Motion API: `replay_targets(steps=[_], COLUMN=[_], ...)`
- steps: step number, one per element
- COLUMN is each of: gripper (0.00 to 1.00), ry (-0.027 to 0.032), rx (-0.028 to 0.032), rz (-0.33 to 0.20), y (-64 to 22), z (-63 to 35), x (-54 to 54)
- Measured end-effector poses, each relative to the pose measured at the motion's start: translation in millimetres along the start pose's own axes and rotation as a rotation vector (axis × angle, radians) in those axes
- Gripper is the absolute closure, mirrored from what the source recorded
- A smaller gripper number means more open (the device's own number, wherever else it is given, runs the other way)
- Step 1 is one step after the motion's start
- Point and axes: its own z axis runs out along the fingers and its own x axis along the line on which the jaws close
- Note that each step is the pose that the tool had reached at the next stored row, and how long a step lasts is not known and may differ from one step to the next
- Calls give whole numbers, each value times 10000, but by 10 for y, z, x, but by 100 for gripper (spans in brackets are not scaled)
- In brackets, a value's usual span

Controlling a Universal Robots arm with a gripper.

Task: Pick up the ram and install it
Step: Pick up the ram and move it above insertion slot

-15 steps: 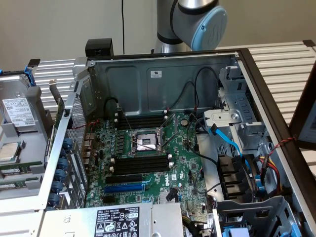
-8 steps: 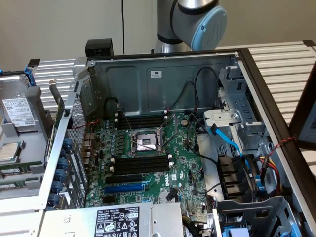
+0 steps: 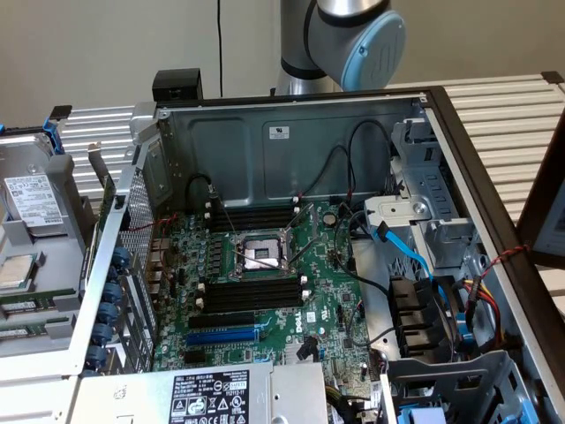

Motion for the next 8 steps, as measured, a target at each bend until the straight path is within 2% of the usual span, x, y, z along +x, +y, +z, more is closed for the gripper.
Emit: replay_targets(steps=[6,8], gripper=[89,76], ry=[1,1], rx=[0,0], rz=[0,2], y=[11,12], z=[108,144], x=[-4,-3])
